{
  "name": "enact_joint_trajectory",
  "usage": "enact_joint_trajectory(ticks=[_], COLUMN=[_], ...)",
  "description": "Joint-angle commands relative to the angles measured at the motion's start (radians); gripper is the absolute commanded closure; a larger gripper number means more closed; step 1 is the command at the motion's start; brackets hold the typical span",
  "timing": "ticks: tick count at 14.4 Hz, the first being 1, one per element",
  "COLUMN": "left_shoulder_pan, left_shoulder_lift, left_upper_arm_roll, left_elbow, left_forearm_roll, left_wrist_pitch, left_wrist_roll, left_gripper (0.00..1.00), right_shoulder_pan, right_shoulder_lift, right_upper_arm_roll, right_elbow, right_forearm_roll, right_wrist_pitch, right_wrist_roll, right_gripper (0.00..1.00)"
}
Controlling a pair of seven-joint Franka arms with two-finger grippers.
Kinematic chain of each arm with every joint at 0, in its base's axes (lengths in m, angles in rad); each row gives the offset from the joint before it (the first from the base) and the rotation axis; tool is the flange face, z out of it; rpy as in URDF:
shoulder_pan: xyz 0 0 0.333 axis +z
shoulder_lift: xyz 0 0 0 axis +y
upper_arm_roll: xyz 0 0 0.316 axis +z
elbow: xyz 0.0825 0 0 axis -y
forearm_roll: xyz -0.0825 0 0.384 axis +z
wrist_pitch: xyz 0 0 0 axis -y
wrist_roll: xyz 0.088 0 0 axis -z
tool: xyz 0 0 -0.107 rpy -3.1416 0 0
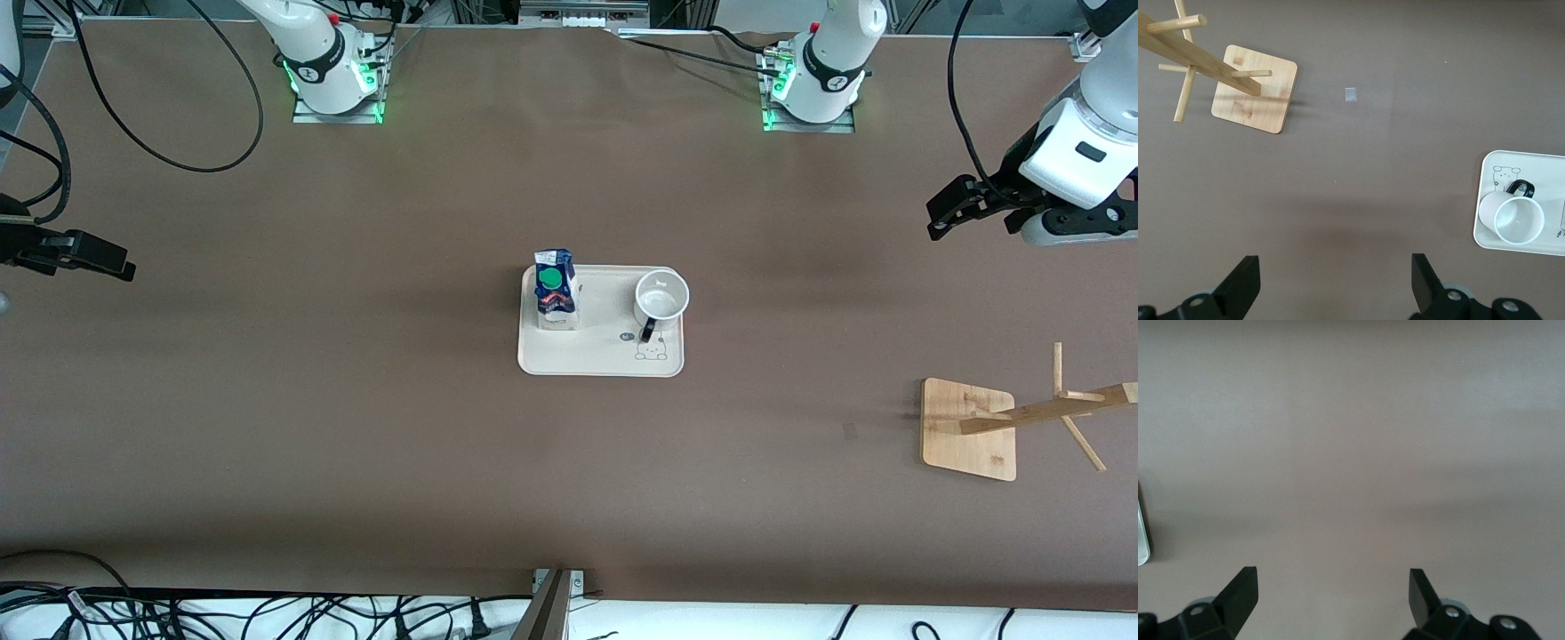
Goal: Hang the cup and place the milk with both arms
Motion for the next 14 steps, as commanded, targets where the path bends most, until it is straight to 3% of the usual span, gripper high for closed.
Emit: enact_joint_trajectory(ticks=[1, 4, 14], left_shoulder_pan=[0.009, 0.038, 0.042], left_shoulder_lift=[-0.001, 0.031, 0.044], left_upper_arm_roll=[-0.003, 0.006, -0.006], left_elbow=[0.015, 0.093, 0.124], left_forearm_roll=[-0.018, -0.021, -0.021], left_wrist_pitch=[-0.002, -0.005, -0.032], left_wrist_roll=[-0.001, 0.000, 0.009], left_gripper=[0.00, 0.00, 0.00], right_shoulder_pan=[0.014, 0.063, 0.200], right_shoulder_lift=[-0.005, -0.003, 0.015], right_upper_arm_roll=[0.010, 0.008, 0.014], right_elbow=[-0.001, -0.010, -0.011], right_forearm_roll=[0.016, 0.016, 0.022], right_wrist_pitch=[-0.011, -0.013, -0.045], right_wrist_roll=[0.023, 0.025, 0.146], right_gripper=[0.00, 0.00, 0.00])
